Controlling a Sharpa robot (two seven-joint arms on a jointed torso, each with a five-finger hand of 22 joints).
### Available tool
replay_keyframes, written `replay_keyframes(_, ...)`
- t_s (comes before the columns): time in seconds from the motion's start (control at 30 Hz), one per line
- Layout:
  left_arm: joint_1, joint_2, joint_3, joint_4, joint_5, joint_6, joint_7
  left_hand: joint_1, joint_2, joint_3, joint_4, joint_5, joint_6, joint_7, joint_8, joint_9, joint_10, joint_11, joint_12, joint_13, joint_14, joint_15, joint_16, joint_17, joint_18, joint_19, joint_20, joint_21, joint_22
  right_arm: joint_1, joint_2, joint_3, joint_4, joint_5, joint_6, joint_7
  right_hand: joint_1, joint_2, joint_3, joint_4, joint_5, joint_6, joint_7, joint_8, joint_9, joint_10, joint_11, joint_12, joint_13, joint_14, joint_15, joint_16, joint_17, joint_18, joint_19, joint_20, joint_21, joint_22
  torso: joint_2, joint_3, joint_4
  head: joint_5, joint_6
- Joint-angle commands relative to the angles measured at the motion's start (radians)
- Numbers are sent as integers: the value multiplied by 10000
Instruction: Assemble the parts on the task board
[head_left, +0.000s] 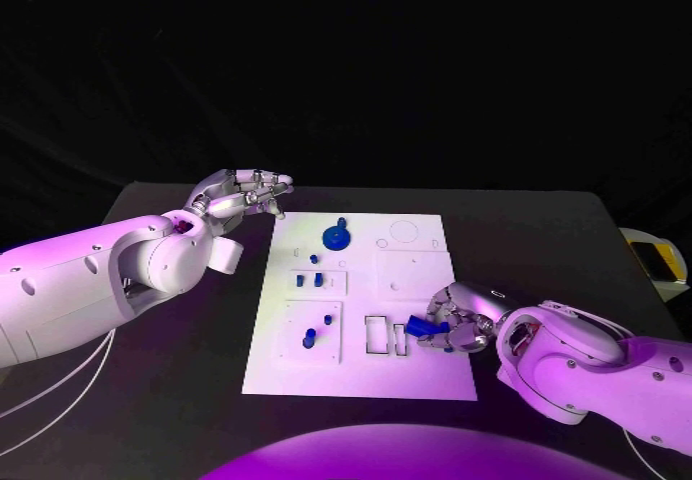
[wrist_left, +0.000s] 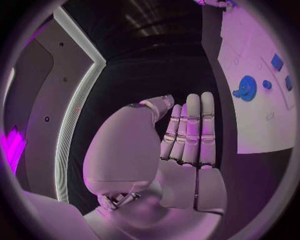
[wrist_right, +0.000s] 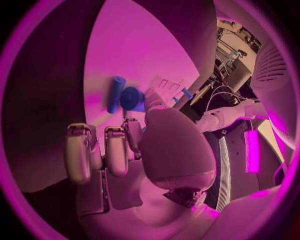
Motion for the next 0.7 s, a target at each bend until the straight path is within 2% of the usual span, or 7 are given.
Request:
replay_keyframes(0.03, 5, 11, 4, 26, -40, 203, 59, -40, 40, 24, -41, 59, -12, -2, 67, 5, -70, 4, 52, -14, -61, 23, 41, -12, 48, -33, 6, 3, 10, -52, 11, -38, -43, 631, -318, -42, 455, 277, 311, 95, 406, 351, -249, -16, -59, 56, -17, 4, 38, 784, -83, 49, 1191, -64, 629, -91, 45, 2327, -4, -7, -1, -11, 7)
replay_keyframes(0.07, 5, 11, 4, 26, -40, 208, 57, -40, 40, 24, -41, 59, -12, -2, 67, 5, -70, 4, 52, -14, -61, 23, 41, -12, 48, -33, 6, 3, 10, -53, 11, -37, -29, 738, -393, -9, 480, 245, 482, 125, 586, 394, -264, -28, -90, 85, -30, 27, 77, 787, -92, 54, 1205, -67, 635, -98, 63, 2332, -3, -5, -2, -6, 6)
replay_keyframes(0.13, 5, 12, 3, 25, -40, 211, 57, -40, 40, 24, -41, 59, -12, -2, 67, 5, -70, 4, 52, -14, -61, 23, 41, -12, 48, -33, 6, 3, 10, -55, 5, -37, 5, 922, -570, 72, 474, 203, 642, 145, 690, 440, -278, -31, -114, 120, -41, 56, 120, 788, -101, 55, 1207, -73, 644, -104, 89, 2339, -3, -2, -5, -5, 10)
replay_keyframes(0.33, 5, 20, 2, 19, -40, 213, 59, -40, 40, 24, -41, 59, -12, -2, 67, 5, -70, 4, 52, -14, -61, 23, 41, -12, 48, -33, 6, 3, 10, -35, -83, -30, 217, 1329, -1087, 340, 223, 115, 1007, 190, 796, 582, -319, -4, -151, 264, -76, 192, 285, 803, -129, 84, 1280, -95, 685, -129, 197, 2368, -11, -7, -7, -25, 44)
replay_keyframes(0.5, 5, 44, 1, 11, -40, 216, 64, -40, 40, 24, -41, 59, -12, -2, 67, 5, -70, 4, 52, -14, -61, 23, 41, -12, 48, -33, 6, 3, 10, 113, -162, -14, 437, 1550, -1555, 608, 68, 22, 1279, 176, 909, 674, -366, 27, -164, 429, -113, 382, 494, 814, -160, 105, 1330, -121, 733, -153, 322, 2403, -13, -10, 1, -69, 60)
replay_keyframes(0.7, 5, 70, 1, 7, -40, 218, 73, -40, 40, 24, -41, 59, -12, -2, 67, 5, -70, 4, 52, -14, -61, 23, 41, -12, 48, -33, 6, 3, 10, 245, -104, -7, 549, 1803, -1704, 796, -315, -214, 1736, 185, 1186, 750, -387, 43, -191, 542, -137, 493, 646, 826, -185, 129, 1387, -140, 767, -185, 414, 2427, -5, -9, 1, -82, 72)
